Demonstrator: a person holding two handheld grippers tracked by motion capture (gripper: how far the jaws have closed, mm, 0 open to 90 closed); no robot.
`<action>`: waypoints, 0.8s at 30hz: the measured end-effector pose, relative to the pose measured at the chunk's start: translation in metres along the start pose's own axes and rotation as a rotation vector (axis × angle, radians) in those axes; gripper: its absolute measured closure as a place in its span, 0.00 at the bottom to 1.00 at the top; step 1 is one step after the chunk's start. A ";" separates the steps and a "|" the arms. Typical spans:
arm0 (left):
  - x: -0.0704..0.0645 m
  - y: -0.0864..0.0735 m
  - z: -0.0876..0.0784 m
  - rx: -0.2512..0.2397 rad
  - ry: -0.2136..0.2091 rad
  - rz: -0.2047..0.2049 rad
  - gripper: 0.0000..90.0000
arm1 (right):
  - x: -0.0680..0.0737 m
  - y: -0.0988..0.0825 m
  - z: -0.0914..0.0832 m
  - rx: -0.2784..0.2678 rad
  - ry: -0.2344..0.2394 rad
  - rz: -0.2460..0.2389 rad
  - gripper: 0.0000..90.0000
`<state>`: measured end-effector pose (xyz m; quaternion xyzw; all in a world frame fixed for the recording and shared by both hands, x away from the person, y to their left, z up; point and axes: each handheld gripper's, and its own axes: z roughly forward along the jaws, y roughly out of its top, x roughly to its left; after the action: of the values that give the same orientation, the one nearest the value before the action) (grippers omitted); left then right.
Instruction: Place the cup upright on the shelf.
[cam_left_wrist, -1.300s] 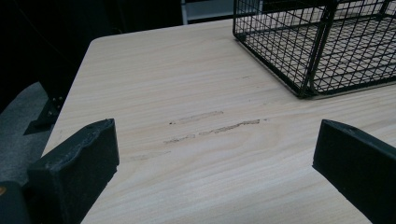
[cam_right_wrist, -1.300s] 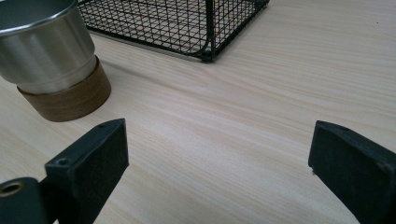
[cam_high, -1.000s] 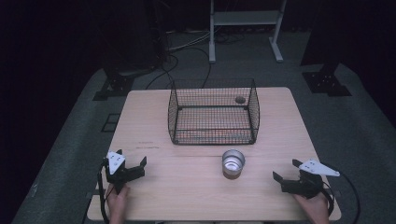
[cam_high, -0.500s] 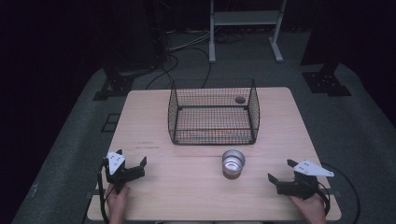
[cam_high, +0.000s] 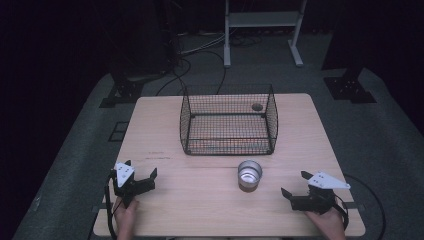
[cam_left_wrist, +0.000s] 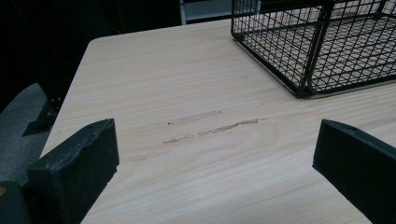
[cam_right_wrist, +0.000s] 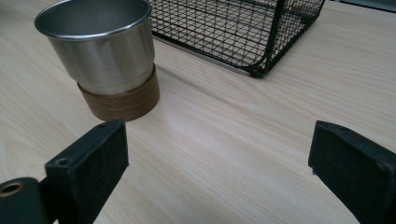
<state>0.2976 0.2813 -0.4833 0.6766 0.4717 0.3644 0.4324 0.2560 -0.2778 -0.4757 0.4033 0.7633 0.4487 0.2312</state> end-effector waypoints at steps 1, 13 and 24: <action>0.000 0.000 0.000 0.000 0.000 0.000 0.00 | 0.001 0.000 0.001 0.002 0.002 -0.003 0.05; 0.000 0.000 0.000 0.001 0.001 0.000 0.00 | 0.012 0.004 0.005 0.009 0.032 -0.036 0.05; 0.000 0.000 0.000 0.001 0.001 0.000 0.00 | 0.025 0.010 0.015 0.030 0.082 -0.064 0.05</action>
<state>0.2973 0.2813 -0.4834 0.6766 0.4721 0.3645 0.4319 0.2563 -0.2470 -0.4739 0.3634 0.7912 0.4458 0.2079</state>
